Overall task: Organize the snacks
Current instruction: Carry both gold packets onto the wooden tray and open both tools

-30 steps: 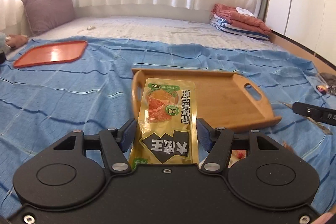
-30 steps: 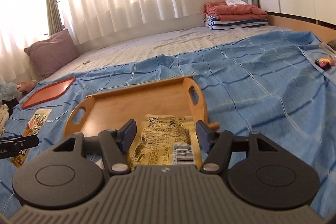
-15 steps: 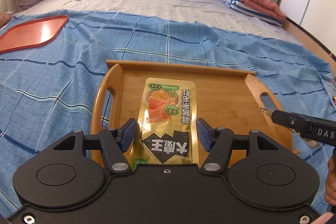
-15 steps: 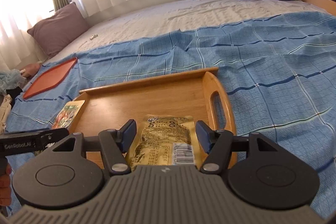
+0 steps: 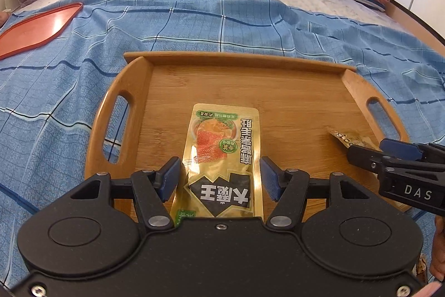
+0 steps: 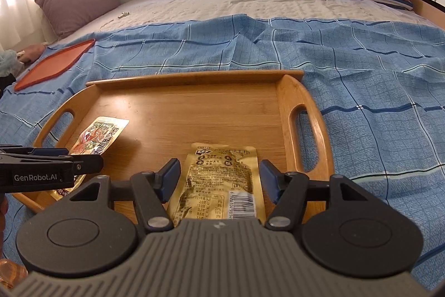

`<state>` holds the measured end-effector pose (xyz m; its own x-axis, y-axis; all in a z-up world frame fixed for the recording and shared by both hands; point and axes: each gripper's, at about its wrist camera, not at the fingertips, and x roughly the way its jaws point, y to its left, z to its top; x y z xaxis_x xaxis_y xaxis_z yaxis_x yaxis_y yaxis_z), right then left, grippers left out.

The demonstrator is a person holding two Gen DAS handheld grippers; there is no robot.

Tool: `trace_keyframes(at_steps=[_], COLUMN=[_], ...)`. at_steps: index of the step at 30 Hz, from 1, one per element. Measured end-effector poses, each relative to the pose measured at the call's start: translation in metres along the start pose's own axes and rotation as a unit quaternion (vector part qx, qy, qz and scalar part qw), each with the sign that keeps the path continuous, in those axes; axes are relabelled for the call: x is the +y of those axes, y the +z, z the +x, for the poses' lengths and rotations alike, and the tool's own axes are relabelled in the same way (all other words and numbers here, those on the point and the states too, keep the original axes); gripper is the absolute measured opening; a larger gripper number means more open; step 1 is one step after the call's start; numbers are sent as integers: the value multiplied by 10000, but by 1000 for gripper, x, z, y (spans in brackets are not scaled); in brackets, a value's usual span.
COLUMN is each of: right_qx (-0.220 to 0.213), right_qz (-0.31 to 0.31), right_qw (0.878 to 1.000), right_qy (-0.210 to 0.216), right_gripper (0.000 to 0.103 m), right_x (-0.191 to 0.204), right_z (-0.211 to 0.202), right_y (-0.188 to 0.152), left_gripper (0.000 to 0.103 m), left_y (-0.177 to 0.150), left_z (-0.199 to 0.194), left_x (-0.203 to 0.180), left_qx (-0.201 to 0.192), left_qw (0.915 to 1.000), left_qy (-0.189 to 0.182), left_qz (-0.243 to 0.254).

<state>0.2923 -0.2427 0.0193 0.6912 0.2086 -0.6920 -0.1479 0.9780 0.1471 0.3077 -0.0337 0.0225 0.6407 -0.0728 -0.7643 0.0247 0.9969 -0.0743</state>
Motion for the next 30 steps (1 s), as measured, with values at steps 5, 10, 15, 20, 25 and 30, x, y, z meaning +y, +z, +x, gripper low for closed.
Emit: trace_keyframes(at_steps=[5, 10, 15, 20, 25, 30], right_qx=[65, 74, 72, 49, -10, -203], right_qz=[-94, -222, -283, -313, -234, -207], right_qw=[9999, 9997, 9994, 9993, 9997, 9995], right_qy=[-41, -104, -184, -179, -103, -90], right_gripper=[66, 66, 66, 68, 84, 90], right_x=[2, 5, 5, 6, 4, 7], right_z=[7, 14, 24, 27, 20, -3], right_y=[-4, -1, 2, 5, 4, 4], left_gripper=[60, 60, 60, 62, 87, 92], left_y=[0, 2, 3, 1, 1, -2], left_z=[8, 11, 14, 16, 8, -21], left_x=[-2, -5, -7, -12, -7, -6], left_qx=[-9, -55, -130, -174, -213, -436], left_qw=[10000, 9999, 9997, 9991, 9996, 9983], left_qy=[69, 121, 176, 211, -19, 36], left_qz=[15, 62, 125, 322, 162, 372])
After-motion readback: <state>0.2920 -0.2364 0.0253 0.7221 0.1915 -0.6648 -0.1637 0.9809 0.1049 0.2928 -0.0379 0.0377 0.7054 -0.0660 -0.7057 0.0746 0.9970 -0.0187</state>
